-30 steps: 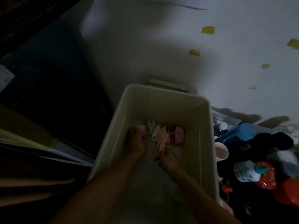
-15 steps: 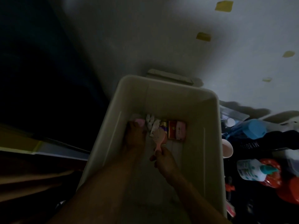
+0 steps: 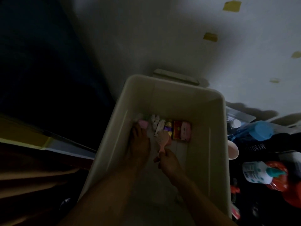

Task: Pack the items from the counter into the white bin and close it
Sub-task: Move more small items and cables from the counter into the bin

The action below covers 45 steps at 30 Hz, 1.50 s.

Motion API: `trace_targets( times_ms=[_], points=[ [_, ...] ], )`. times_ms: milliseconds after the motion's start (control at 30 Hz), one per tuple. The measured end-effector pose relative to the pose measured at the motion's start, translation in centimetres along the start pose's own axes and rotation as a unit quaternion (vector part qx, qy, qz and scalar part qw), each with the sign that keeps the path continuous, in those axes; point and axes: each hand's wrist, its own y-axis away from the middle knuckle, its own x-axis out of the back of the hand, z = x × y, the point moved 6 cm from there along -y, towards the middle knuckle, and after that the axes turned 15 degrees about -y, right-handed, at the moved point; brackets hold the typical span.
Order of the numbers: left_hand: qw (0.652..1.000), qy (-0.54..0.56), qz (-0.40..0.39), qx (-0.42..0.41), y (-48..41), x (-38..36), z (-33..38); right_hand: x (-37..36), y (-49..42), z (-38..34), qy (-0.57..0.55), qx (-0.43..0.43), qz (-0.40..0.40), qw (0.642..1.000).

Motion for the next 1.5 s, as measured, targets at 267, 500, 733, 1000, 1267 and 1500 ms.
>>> trace_targets(
  times_ms=[267,500,733,1000,1267,1500],
  points=[
    [0.990,-0.083,0.027,-0.107,2.1,0.2,0.2,0.3,0.5,0.7,0.001,-0.001,0.011,1.000],
    [0.984,-0.116,0.054,-0.125,2.3,0.5,-0.8,1.2,0.7,1.1,-0.048,-0.013,0.046,0.998],
    [0.985,-0.123,0.020,-0.117,2.3,0.2,-1.1,2.5,0.3,1.5,-0.069,-0.010,0.081,0.994],
    [0.992,-0.051,-0.023,-0.113,2.2,-0.6,-0.8,2.2,-1.2,1.2,-0.091,0.007,0.088,0.992],
    [0.990,-0.037,-0.044,-0.127,1.1,-1.6,-0.9,1.5,-3.1,0.6,-0.048,0.030,0.107,0.993],
    [0.989,-0.020,-0.069,-0.132,1.1,-3.6,-1.1,-0.9,-3.2,1.3,-0.074,0.023,0.047,0.996]
  ],
)
